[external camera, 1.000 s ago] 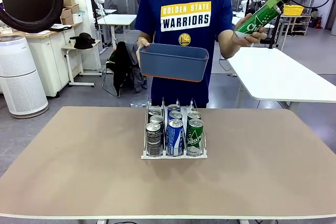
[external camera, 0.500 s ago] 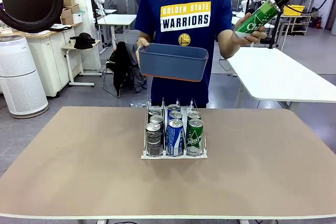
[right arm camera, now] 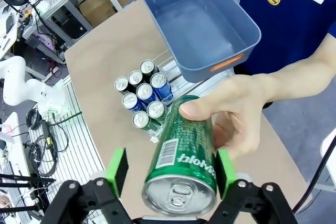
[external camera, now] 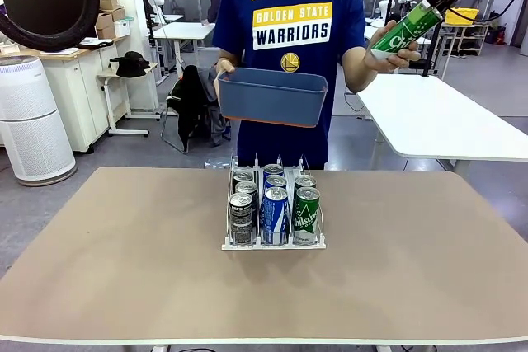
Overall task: Fill the beverage cans into the dispenser.
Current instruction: Pick up the Sprite handed by the human.
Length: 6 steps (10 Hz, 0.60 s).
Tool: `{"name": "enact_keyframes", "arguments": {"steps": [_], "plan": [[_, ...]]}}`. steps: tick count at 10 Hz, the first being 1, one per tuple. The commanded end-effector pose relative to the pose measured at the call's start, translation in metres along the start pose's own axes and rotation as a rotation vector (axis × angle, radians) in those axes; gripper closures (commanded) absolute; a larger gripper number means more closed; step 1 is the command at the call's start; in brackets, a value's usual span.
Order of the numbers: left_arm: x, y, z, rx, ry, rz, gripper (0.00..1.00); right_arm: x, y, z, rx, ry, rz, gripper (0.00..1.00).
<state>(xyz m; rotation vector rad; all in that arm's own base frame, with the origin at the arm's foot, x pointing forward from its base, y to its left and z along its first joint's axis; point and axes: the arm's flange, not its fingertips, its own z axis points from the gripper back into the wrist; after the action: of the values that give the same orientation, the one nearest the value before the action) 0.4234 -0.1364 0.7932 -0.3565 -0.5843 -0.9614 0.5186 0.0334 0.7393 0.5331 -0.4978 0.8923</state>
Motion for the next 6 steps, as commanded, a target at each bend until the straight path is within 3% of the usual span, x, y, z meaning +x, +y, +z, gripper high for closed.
{"name": "enact_keyframes", "arguments": {"steps": [1,2,3,6], "plan": [[-0.0040,0.0015,-0.0010,-0.006,-0.019,-0.007,0.00,-0.0037,0.0015,-0.0002,-0.016,-0.002,-0.029,1.00],[-0.0040,0.0015,-0.0010,-0.006,-0.019,-0.007,0.00,-0.0039,0.0017,-0.0014,-0.022,-0.002,-0.033,0.62],[-0.0040,0.0015,-0.0010,-0.006,-0.019,-0.007,0.00,-0.0043,0.0023,-0.0022,-0.026,0.000,-0.038,1.00],[-0.0040,0.0015,-0.0010,-0.006,-0.019,-0.007,0.00,-0.0050,0.0018,-0.0030,-0.030,0.006,-0.037,1.00]]}}
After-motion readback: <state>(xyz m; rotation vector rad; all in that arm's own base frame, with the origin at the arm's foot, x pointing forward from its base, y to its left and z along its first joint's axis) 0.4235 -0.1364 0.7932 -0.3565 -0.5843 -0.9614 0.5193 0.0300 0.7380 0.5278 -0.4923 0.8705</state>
